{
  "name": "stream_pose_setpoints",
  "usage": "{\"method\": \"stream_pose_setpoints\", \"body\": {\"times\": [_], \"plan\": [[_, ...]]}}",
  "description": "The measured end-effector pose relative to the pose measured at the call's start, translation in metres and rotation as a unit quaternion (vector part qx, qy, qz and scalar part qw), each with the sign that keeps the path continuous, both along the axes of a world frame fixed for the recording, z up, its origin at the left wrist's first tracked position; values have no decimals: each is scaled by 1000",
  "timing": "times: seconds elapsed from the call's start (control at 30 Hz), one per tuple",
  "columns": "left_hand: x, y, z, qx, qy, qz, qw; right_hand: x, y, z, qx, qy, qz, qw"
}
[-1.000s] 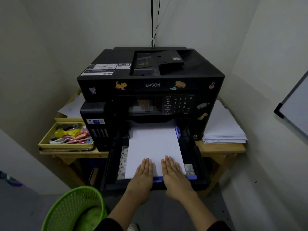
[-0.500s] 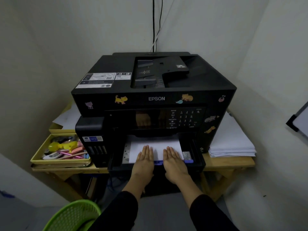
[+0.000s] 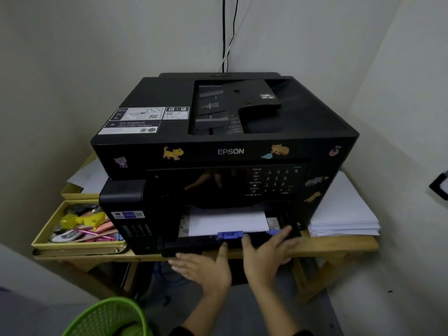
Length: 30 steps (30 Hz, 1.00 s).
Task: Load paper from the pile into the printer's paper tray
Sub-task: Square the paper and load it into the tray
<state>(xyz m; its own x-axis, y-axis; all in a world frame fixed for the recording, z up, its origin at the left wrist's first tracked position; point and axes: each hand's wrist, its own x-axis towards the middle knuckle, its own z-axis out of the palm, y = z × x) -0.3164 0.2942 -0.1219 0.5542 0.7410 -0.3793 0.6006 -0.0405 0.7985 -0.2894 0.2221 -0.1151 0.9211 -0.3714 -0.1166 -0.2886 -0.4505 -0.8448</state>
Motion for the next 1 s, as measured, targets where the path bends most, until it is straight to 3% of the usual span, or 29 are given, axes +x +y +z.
{"method": "stream_pose_setpoints", "body": {"times": [0.1, 0.2, 0.37, 0.67, 1.0], "plan": [[20, 10, 19, -172, -26, 104, 979, 14, 5, 9, 250, 57, -112, 960], [35, 17, 19, -235, -61, 156, 957, 29, 3, 16, 358, 84, -178, 913], [47, 25, 14, -242, -85, 168, 952, 49, 1, 17, 397, 68, -186, 896], [74, 42, 25, -279, -139, 273, 910, 87, 8, -2, 447, 61, -221, 864], [84, 48, 26, -312, -143, 239, 909, 107, 6, -1, 428, 48, -228, 873]]}}
